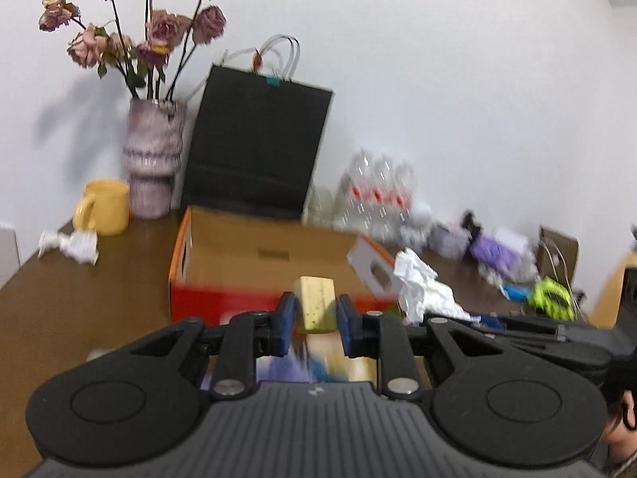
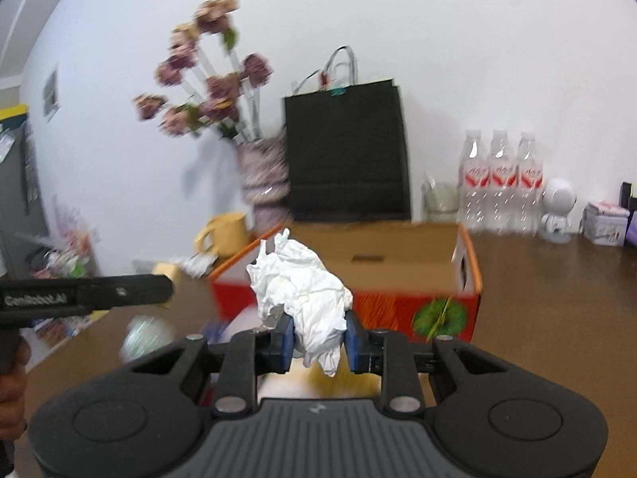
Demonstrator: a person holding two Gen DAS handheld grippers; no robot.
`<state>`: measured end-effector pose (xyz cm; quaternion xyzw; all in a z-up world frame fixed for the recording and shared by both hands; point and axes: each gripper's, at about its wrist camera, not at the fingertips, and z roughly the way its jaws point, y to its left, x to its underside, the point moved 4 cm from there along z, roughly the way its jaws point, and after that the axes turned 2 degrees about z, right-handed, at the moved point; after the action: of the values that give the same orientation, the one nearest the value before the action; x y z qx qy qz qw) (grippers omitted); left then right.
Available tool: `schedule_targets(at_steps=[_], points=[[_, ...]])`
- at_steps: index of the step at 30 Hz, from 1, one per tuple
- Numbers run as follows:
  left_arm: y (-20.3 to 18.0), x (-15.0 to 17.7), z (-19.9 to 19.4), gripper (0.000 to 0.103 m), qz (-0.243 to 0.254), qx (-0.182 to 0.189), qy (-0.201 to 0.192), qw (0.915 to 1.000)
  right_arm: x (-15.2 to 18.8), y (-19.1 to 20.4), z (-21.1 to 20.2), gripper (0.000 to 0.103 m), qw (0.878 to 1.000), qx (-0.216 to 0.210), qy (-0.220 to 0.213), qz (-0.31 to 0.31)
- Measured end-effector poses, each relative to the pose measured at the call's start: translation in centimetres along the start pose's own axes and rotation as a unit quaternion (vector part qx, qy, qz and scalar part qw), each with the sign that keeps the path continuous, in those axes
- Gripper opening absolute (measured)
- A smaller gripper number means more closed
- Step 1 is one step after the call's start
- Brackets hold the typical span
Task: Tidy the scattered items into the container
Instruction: 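Drop white tissue from right gripper while left drops yellow sponge into box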
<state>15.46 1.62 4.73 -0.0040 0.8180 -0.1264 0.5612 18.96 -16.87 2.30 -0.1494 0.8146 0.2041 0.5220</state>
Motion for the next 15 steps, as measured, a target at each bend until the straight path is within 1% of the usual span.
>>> schedule_targets(at_steps=[3, 6, 8, 10, 15], points=[[1.2, -2.2, 4.1, 0.023, -0.012, -0.017, -0.010, 0.9997, -2.6, -1.6, 3.6, 0.024, 1.000, 0.002, -0.010, 0.024], [2.7, -3.3, 8.0, 0.023, -0.024, -0.031, -0.008, 0.9992, -4.4, -3.2, 7.8, 0.024, 0.999, 0.004, -0.010, 0.052], [4.0, -3.6, 10.2, 0.023, -0.038, -0.031, -0.004, 0.9988, -5.0, -4.1, 10.2, 0.024, 0.998, 0.005, 0.002, 0.056], [4.9, -3.8, 11.8, 0.023, -0.035, -0.035, 0.009, 0.9988, -5.2, -4.9, 11.8, 0.024, 0.998, 0.010, 0.006, 0.056], [6.4, -2.6, 14.8, 0.023, -0.034, -0.053, 0.046, 0.9969, -4.7, -6.3, 15.3, 0.024, 0.998, 0.024, 0.036, 0.044]])
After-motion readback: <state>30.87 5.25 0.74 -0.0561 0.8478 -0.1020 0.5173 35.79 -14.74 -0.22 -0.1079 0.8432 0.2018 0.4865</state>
